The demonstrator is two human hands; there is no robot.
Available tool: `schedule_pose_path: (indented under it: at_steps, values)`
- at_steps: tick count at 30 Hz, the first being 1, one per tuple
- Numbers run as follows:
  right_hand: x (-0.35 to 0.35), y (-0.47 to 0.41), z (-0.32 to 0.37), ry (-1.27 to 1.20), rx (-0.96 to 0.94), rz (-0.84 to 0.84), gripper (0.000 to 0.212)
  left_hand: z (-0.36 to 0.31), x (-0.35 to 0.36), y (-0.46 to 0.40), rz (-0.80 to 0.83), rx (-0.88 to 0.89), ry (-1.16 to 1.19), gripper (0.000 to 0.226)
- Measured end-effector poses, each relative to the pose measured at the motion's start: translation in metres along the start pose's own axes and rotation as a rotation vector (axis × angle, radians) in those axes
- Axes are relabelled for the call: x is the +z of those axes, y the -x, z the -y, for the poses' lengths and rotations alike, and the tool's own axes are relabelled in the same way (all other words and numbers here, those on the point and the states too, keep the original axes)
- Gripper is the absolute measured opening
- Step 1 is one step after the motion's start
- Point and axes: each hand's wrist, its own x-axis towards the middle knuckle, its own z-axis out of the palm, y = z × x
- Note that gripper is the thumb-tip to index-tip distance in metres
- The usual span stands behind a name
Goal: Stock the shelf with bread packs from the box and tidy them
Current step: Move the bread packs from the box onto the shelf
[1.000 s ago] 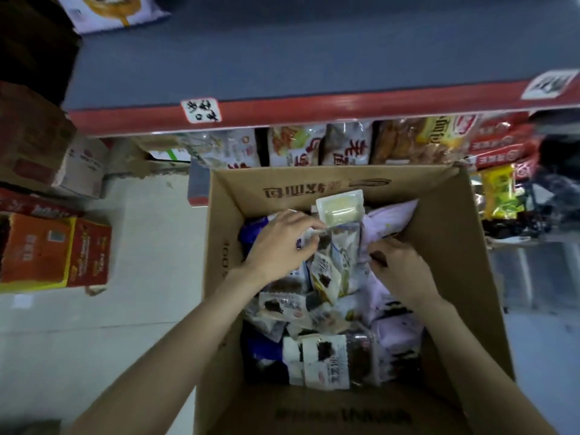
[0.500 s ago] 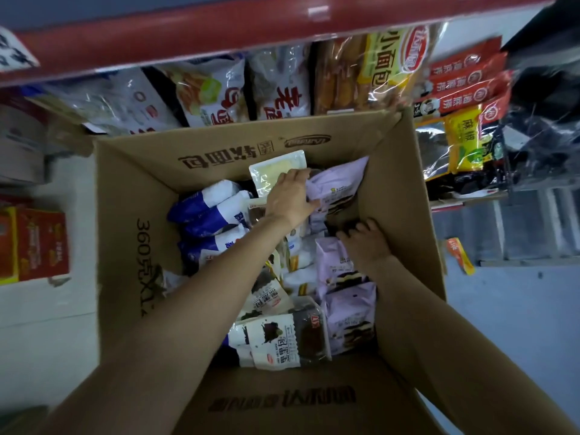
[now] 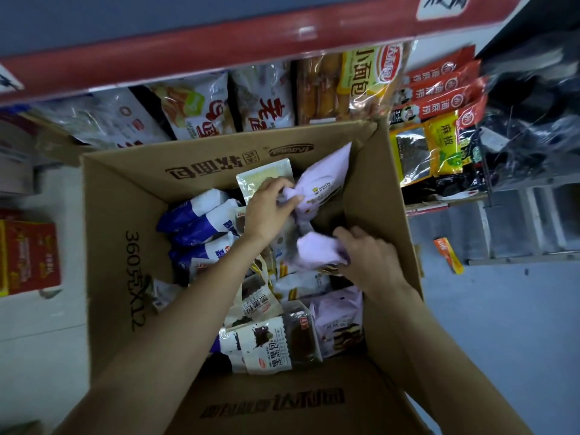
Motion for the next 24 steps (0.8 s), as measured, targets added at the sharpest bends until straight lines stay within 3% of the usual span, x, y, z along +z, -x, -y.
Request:
schedule_pose_path:
  at_steps: [3,5,10,17,24]
  values:
    - [-0.031,0.015,-0.002,-0.323,0.185,-0.112,0.051,-0.007,-0.029,0.016,-0.055,-0.071,0.271,0.011]
    - [-0.049,0.025,0.0,-0.527,0.244,-0.209,0.056,-0.008,-0.049,0.027,-0.086,-0.144,0.395,0.017]
    - [-0.09,0.046,0.014,-0.871,0.315,-0.286,0.066,-0.002,-0.112,0.062,-0.247,-0.211,0.496,0.019]
    - [-0.144,0.061,0.06,-1.411,0.357,-0.358,0.043,-0.002,-0.192,0.106,-0.487,-0.294,0.552,0.017]
    - [-0.178,0.065,0.104,-1.546,0.273,-0.398,0.025,0.002,-0.26,0.141,-0.547,-0.308,0.595,0.017]
